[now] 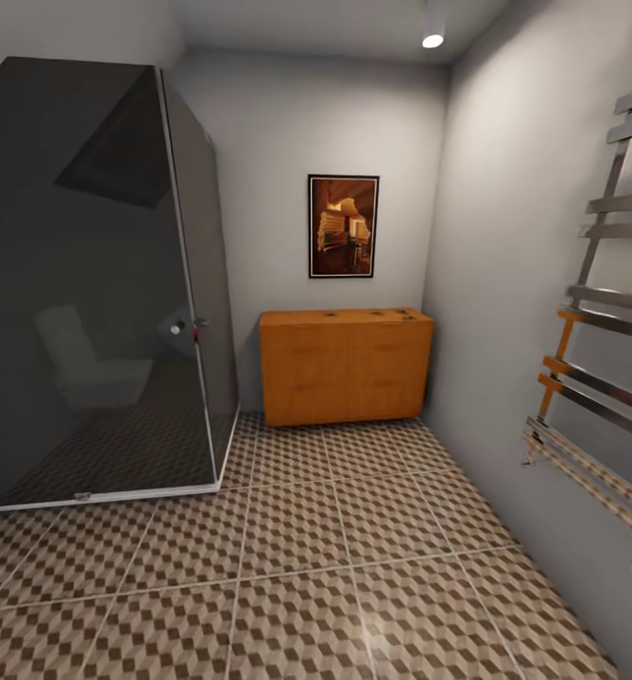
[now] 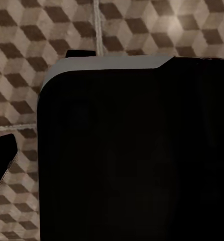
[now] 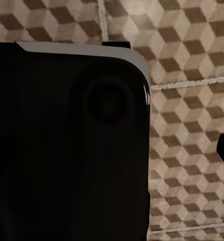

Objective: Take the four mousetraps from the cabinet in the bathroom and place them on the bathroom floor. Make sure all four end up on the same floor surface, and ensure that at least two of them are either under or directly next to the same bathroom sink.

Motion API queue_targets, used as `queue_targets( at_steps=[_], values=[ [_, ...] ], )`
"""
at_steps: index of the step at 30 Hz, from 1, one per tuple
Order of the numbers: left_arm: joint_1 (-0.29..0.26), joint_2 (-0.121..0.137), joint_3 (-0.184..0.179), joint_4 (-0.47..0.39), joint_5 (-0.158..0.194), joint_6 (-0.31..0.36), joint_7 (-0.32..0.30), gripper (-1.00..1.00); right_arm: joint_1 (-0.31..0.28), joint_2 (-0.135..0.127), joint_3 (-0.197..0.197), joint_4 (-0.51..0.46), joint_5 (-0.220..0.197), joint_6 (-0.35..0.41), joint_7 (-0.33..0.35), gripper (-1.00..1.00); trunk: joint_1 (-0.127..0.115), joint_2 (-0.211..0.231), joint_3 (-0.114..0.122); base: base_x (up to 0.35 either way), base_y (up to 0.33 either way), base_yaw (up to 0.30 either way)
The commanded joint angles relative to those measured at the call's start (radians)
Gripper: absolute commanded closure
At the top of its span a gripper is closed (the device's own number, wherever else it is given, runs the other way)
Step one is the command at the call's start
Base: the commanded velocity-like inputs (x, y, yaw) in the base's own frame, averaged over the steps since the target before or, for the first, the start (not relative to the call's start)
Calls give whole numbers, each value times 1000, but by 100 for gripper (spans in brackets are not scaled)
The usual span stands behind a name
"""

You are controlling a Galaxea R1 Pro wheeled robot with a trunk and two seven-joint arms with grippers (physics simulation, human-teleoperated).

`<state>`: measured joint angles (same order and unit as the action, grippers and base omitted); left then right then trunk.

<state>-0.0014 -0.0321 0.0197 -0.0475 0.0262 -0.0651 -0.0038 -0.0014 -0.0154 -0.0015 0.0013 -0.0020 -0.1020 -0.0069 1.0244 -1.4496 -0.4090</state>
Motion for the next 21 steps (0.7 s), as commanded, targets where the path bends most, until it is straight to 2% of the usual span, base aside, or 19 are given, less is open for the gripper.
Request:
queue_targets(
  at_steps=[1,21],
  values=[
    [0,0,2,0,3,-2,0,-100,0,0,1,0,0,-3,-1,-100,1,0,-1,322,-1,-1],
    [0,0,2,0,4,-1,0,-100,0,1,4,0,3,-1,-1,-100,1,0,-1,323,0,0]
  ],
)
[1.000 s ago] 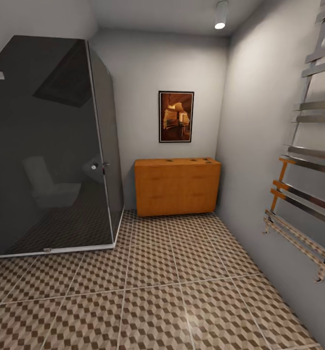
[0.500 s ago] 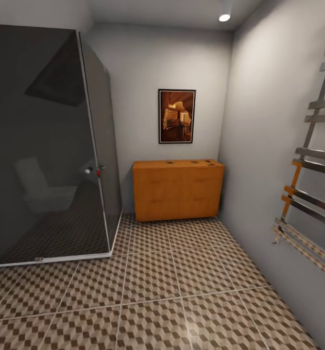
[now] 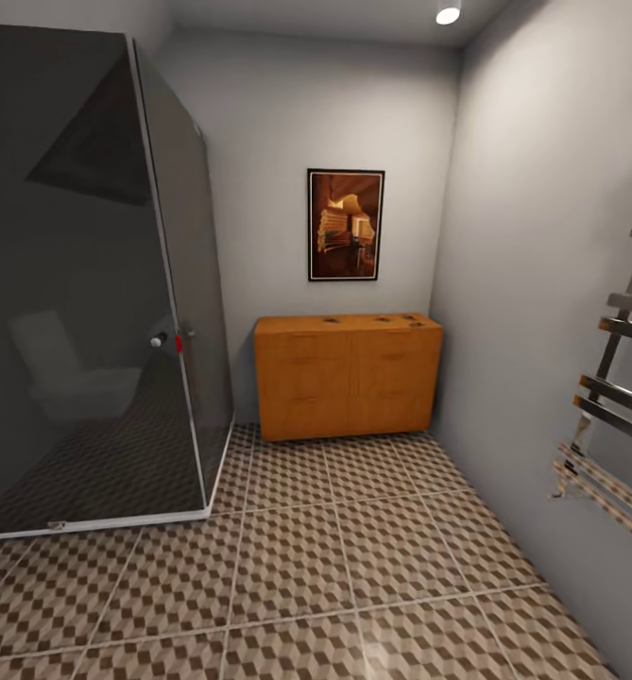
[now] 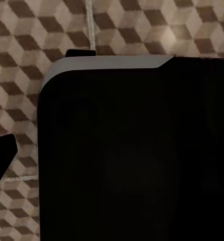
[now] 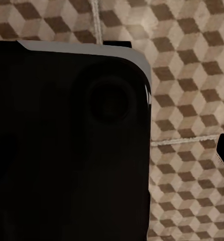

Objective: Take the four mousetraps from the cabinet in the bathroom and place them on the bathroom floor. Make sure all four end up on the same floor surface, and ensure that at least two of them are either under or directly next to the same bathroom sink.

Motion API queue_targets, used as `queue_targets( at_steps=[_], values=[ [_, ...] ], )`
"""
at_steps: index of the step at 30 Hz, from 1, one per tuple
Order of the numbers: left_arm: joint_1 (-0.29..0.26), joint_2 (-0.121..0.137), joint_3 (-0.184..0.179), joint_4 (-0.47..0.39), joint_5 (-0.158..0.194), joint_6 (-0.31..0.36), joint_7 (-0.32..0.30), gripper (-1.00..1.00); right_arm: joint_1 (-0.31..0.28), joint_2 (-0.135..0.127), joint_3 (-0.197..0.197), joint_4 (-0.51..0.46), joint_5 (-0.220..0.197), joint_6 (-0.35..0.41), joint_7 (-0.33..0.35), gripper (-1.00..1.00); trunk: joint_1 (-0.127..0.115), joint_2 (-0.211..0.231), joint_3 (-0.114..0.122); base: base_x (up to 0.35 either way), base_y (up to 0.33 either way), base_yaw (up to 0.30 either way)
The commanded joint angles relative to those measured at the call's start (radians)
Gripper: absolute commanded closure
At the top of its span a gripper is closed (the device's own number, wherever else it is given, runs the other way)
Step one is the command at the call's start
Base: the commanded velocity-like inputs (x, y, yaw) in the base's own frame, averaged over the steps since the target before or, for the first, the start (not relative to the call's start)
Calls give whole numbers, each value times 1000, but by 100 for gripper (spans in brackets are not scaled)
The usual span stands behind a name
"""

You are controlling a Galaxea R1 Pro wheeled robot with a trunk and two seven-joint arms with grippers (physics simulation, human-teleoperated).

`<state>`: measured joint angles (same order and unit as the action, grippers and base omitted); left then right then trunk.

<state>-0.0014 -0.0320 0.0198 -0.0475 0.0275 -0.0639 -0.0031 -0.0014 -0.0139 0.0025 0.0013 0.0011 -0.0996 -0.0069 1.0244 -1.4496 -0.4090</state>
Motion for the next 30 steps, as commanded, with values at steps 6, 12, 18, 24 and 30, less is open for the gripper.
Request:
queue_targets(
  at_steps=[6,12,18,24,30],
  values=[
    [0,0,2,0,3,-2,-1,-100,0,0,0,0,0,-4,-1,-100,1,0,-1,323,0,0],
    [0,0,2,0,3,-1,-1,-100,0,0,1,0,0,-4,-1,-100,1,0,-1,323,0,0],
    [0,0,2,0,3,5,0,-100,0,-1,1,0,0,-5,-1,-100,1,0,-1,323,0,0],
    [0,0,2,0,3,7,0,-100,0,-1,1,0,0,-4,-1,-100,1,0,-1,323,0,0],
    [0,0,2,0,3,8,0,-100,0,-1,1,0,0,-3,-1,-100,1,0,-1,323,0,0]
  ],
)
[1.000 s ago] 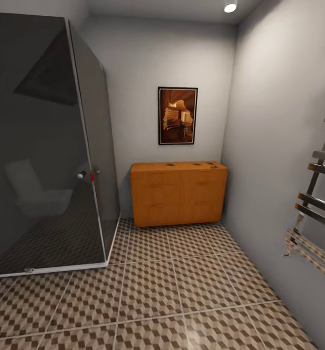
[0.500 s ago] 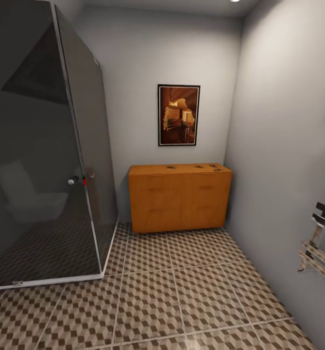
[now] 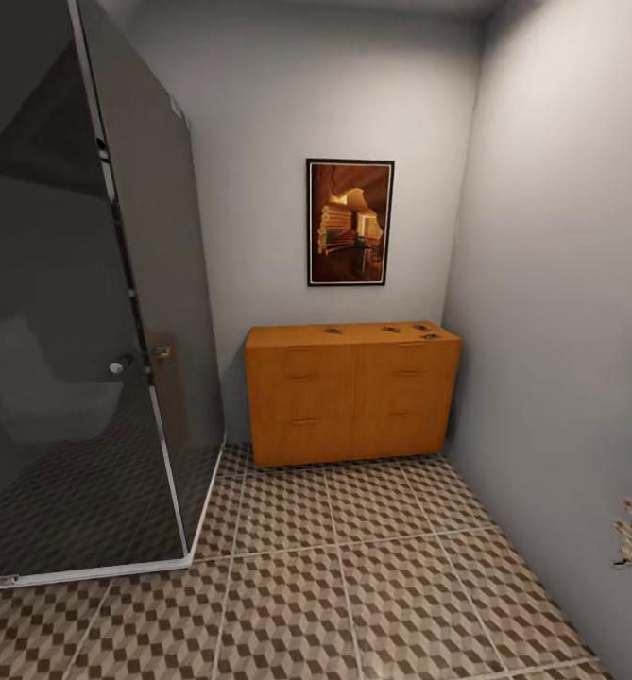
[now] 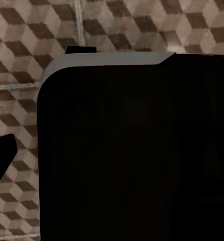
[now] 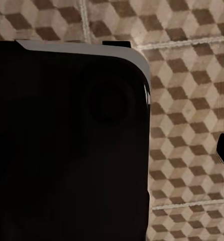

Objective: Take the four mousetraps from the cabinet in the bathroom and place them on the bathroom floor. Make sure all four end up on the same floor surface, and ensure that at least two of them are either under or directly next to the same bathroom sink.

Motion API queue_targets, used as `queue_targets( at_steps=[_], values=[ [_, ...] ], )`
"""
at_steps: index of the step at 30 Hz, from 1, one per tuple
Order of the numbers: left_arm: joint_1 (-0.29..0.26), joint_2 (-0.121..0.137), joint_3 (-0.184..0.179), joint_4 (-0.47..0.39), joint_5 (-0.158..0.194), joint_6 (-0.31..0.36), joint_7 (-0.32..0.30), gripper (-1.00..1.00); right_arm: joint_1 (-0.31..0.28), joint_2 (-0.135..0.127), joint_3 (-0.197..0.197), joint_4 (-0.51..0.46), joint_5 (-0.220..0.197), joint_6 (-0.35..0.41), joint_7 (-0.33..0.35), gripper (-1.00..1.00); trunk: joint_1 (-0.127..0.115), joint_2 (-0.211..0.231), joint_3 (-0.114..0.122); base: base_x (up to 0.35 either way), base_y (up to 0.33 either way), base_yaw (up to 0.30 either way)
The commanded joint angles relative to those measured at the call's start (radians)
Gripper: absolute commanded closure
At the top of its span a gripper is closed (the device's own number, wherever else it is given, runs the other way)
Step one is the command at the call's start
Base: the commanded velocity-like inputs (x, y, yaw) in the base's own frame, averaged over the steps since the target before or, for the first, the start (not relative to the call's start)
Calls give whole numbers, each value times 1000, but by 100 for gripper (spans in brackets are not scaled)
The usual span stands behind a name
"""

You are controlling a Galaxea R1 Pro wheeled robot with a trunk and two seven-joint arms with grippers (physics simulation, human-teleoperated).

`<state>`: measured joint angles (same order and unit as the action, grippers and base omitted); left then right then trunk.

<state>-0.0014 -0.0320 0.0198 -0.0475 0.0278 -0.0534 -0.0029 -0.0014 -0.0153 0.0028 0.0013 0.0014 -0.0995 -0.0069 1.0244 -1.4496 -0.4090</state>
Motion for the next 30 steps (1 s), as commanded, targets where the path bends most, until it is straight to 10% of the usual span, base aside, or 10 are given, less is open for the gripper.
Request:
queue_targets(
  at_steps=[1,30],
  values=[
    [0,0,2,0,3,-2,0,-100,0,0,0,0,0,-3,-1,-100,1,0,-1,323,0,0],
    [0,-1,2,0,3,3,0,-100,0,1,0,0,0,-2,-1,-100,1,0,-1,323,0,0]
  ],
)
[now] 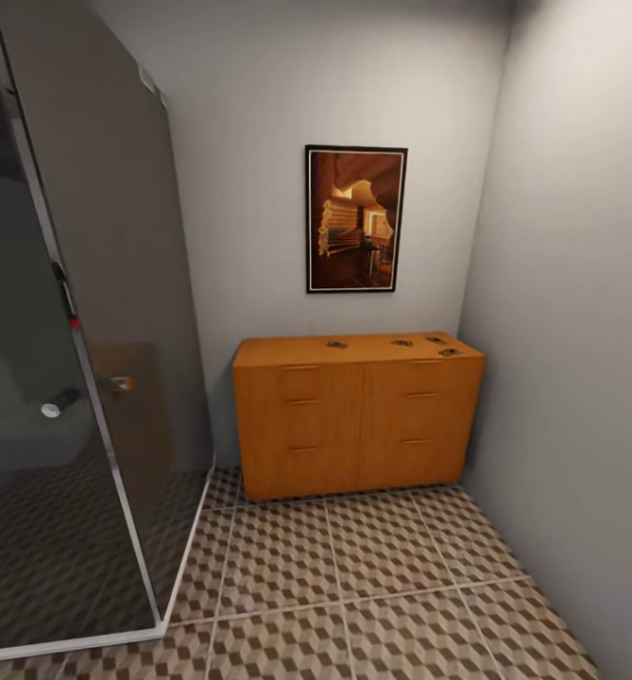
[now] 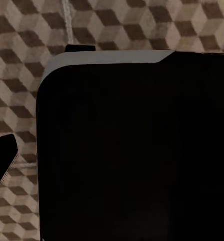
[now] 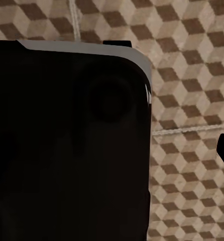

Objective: Take the four mousetraps from the cabinet in the bathroom and place them on the bathroom floor. Make sure all four end up on the same floor surface, and ensure that at least two of them are either under or directly next to the same bathroom sink.

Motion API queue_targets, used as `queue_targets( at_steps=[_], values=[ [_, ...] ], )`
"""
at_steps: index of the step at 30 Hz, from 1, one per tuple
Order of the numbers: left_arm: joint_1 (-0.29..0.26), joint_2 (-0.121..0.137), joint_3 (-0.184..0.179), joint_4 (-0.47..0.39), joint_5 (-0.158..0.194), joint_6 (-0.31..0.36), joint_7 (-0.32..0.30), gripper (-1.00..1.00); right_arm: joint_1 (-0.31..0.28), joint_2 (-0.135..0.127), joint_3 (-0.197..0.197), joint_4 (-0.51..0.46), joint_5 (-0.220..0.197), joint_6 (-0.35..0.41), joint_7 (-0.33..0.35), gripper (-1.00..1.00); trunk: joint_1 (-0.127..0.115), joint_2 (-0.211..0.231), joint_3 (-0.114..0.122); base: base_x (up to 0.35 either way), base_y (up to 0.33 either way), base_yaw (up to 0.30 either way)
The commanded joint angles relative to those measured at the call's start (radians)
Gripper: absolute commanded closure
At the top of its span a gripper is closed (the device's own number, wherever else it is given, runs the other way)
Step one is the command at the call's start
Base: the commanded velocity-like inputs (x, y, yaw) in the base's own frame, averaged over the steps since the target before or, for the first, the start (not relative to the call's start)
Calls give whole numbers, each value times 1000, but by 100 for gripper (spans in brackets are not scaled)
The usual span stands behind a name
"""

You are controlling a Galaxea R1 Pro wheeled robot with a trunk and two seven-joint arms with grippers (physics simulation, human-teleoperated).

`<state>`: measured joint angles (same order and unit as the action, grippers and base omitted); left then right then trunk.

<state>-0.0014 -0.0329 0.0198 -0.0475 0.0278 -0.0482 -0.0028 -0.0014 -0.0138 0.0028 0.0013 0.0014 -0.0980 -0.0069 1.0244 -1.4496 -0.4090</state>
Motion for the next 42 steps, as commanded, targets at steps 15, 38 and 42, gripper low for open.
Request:
queue_targets(
  at_steps=[15,38,42],
  values=[
    [0,-1,2,0,3,-2,0,-100,0,0,0,0,-4,-9,-1,-100,1,0,-1,323,0,-10],
    [0,-1,2,0,1,-5,0,-100,0,1,-4,0,-11,-9,-2,-100,1,0,-1,323,0,-189],
    [0,-1,2,0,1,-5,0,-100,0,1,-4,0,-11,-8,-2,-100,1,0,-1,321,0,-58]
  ],
)
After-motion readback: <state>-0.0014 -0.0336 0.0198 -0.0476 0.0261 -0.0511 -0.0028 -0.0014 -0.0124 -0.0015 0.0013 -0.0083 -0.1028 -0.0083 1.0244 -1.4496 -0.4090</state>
